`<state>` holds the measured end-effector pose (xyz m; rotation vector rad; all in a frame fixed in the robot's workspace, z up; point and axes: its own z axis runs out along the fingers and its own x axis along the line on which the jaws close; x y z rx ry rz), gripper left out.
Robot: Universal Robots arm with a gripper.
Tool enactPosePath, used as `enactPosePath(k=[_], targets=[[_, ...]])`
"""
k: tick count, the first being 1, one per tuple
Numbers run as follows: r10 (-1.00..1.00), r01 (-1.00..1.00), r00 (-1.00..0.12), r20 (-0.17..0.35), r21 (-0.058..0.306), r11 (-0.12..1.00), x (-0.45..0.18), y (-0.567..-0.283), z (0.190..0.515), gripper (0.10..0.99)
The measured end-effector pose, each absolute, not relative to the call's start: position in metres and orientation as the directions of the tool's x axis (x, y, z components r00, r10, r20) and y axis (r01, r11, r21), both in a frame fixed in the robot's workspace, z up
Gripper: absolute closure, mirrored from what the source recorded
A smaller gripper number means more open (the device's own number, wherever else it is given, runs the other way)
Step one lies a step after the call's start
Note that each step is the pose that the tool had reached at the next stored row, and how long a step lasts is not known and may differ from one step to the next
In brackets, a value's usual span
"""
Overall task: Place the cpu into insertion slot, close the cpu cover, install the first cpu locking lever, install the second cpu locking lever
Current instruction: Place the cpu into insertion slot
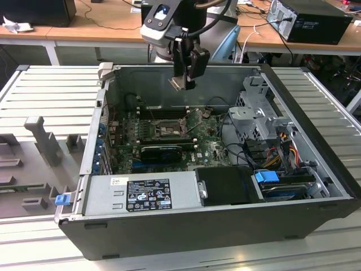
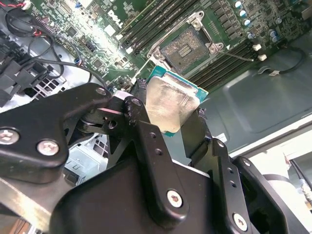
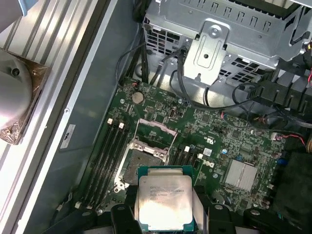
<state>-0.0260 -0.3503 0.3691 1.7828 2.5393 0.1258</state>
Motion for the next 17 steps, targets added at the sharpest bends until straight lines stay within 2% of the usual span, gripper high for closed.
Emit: enactPosePath(k=[13, 17], targets=[[0.945, 0.942, -0.327, 0.016, 0.087, 0.324, -0.026, -0.3503, 0.3627, 0.561], [0.962, 0.959, -0.271, 0.016, 0.087, 0.269, -0.026, -0.3503, 0.3619, 0.561]])
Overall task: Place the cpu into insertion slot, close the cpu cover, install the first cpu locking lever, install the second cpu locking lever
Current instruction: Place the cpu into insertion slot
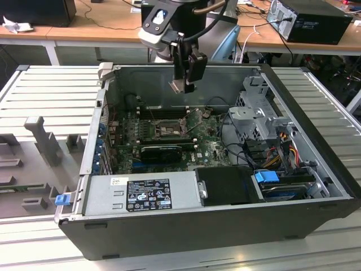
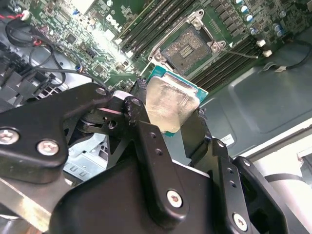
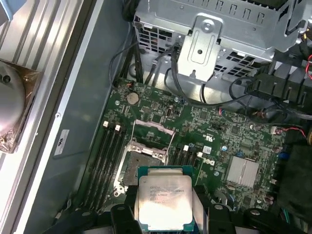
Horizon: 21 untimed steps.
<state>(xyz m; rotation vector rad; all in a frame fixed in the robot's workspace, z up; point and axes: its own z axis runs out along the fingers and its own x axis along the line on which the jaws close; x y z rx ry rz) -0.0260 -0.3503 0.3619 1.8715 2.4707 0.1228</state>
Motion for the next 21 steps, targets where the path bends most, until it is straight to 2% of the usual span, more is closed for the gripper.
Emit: enactPosePath(k=[9, 21], targets=[[0.996, 0.993, -0.084, 0.016, 0.086, 0.082, -0.026, -0.35, 0.358, 0.561], [0.998, 0.995, -0.058, 0.015, 0.078, 0.057, -0.026, -0.35, 0.34, 0.561]])
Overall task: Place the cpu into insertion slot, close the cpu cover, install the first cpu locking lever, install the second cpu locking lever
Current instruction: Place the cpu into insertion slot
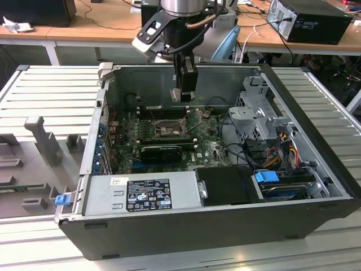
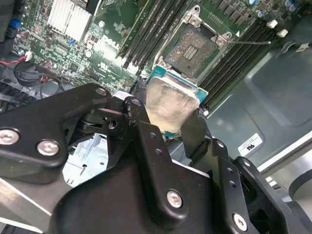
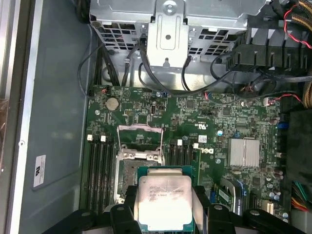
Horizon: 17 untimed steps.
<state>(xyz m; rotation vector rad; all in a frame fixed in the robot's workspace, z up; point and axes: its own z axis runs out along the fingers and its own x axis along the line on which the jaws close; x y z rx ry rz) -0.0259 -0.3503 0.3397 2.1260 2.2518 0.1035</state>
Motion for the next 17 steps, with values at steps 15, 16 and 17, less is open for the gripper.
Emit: enactPosePath(k=[15, 16, 17], targets=[[0.998, 0.995, -0.058, 0.015, 0.078, 0.056, -0.026, -0.35, 0.326, 0.561], [0.998, 0.995, -0.058, 0.015, 0.078, 0.057, -0.026, -0.35, 0.326, 0.561], [0.998, 0.995, -0.058, 0.015, 0.078, 0.057, -0.026, -0.35, 0.325, 0.561]])
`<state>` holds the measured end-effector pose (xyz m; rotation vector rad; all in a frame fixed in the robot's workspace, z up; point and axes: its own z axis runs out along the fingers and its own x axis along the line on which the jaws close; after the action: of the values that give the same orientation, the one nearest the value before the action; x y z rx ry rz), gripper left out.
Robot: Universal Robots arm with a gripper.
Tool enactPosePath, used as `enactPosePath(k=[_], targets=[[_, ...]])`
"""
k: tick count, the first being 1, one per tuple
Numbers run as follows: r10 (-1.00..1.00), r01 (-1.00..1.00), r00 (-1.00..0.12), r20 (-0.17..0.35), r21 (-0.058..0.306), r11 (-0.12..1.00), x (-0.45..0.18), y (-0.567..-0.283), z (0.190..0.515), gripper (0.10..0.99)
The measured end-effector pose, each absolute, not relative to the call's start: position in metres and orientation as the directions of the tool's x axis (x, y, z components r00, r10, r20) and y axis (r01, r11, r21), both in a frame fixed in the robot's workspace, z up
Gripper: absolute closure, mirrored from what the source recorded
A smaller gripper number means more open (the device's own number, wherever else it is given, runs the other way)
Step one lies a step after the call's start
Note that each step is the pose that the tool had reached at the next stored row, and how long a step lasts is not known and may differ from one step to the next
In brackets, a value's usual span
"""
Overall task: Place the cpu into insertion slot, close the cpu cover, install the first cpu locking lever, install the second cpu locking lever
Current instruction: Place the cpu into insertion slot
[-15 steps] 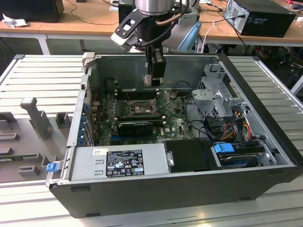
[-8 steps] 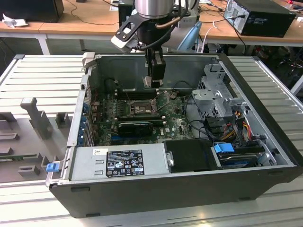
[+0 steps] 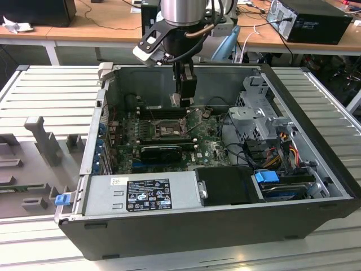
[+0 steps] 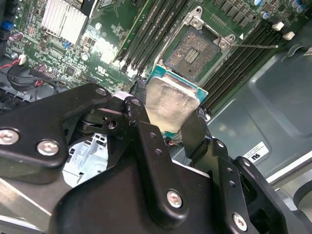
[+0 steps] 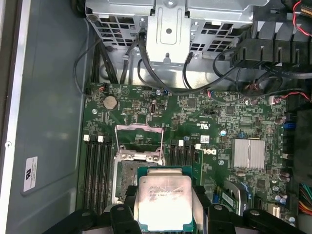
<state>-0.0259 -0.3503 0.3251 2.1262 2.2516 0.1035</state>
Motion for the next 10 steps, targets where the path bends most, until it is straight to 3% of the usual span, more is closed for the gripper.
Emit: enactPosePath(k=[10], targets=[[0.999, 0.996, -0.051, 0.015, 0.078, 0.05, -0.0259, -0.3502, 0.3169, 0.561]])
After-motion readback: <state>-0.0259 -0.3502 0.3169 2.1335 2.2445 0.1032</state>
